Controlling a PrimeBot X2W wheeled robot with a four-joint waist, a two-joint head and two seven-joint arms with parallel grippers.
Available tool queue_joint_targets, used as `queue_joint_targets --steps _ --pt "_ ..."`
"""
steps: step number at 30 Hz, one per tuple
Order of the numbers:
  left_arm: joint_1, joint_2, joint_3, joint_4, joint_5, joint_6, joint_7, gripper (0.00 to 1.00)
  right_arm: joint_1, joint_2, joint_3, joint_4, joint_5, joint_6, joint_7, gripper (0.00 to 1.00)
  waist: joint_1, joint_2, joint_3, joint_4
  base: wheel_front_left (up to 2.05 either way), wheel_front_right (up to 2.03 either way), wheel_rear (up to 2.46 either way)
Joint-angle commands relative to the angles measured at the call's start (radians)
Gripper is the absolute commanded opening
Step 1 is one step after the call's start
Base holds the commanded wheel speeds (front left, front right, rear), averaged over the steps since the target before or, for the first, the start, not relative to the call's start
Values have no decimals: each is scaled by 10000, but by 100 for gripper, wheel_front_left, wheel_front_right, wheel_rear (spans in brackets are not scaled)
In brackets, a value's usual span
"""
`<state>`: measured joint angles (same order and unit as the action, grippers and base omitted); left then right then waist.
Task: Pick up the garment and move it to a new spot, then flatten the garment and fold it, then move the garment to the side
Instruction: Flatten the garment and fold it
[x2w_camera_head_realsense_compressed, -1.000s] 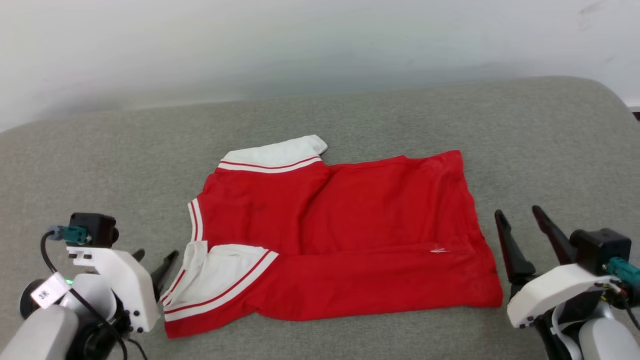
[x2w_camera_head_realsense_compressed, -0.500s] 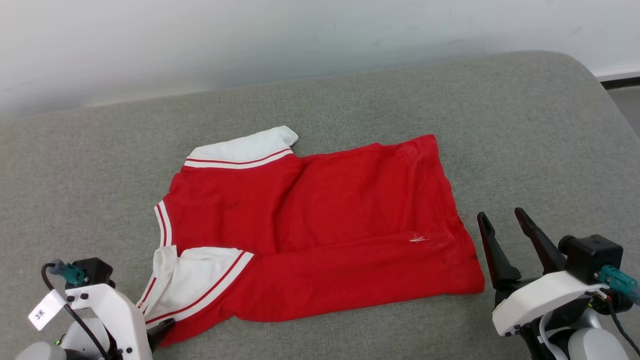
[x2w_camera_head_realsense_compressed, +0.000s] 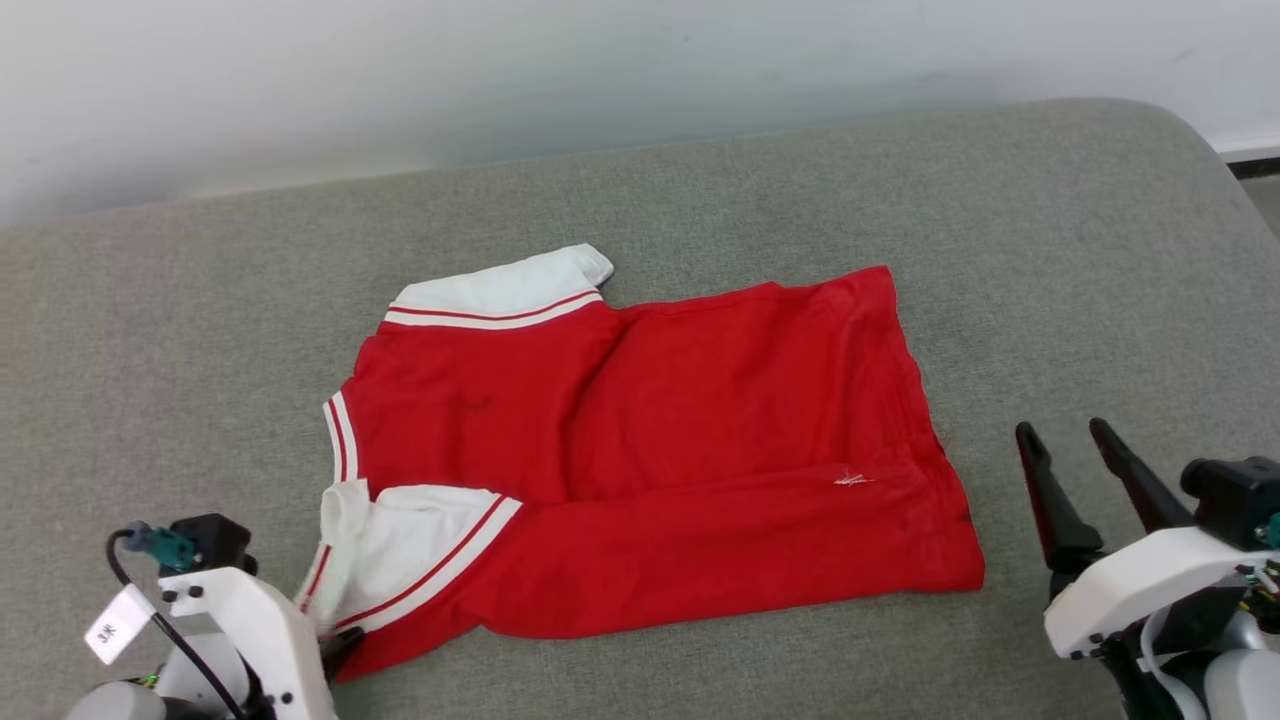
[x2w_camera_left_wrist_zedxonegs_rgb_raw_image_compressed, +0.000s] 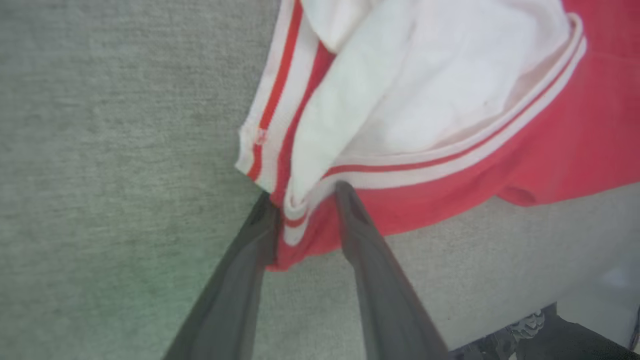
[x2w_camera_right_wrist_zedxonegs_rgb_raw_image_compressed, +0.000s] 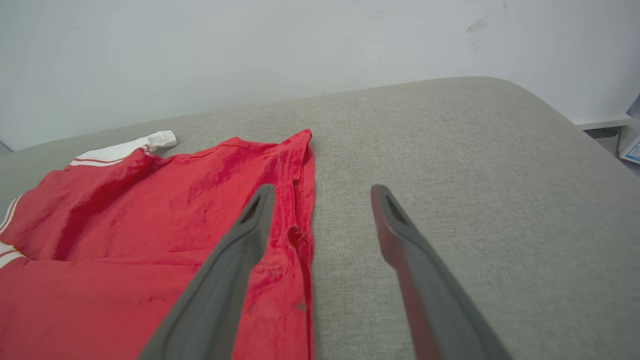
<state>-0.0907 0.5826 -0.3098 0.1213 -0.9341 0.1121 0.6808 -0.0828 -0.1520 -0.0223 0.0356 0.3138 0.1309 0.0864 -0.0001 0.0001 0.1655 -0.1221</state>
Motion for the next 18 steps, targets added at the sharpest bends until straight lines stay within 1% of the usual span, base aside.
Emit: queue_joint_targets --steps 1,6,9,13,18 --pt "113 -271 -239 106 34 -88 18 0 -47 -93 -60 -25 47 -4 84 100 1 -1 -92 76 0 0 0" --pt "13 -202 -159 -49 110 -231 -301 0 -47 -233 -307 -218 116 -4 448 100 1 -1 -370 255 0 0 0" --pt "2 -117 -60 -306 250 -240 -600 0 6 -395 -263 -151 336 -4 1099 100 1 -1 -487 316 0 0 0" --pt "-11 28 2 -939 558 -142 -890 0 14 -786 -119 210 758 -4 2897 100 1 -1 -509 451 0 0 0" --pt "-234 125 -86 -1693 846 25 -909 0 -304 -1254 101 666 1480 -4 5106 100 1 -1 -244 706 0 0 0"
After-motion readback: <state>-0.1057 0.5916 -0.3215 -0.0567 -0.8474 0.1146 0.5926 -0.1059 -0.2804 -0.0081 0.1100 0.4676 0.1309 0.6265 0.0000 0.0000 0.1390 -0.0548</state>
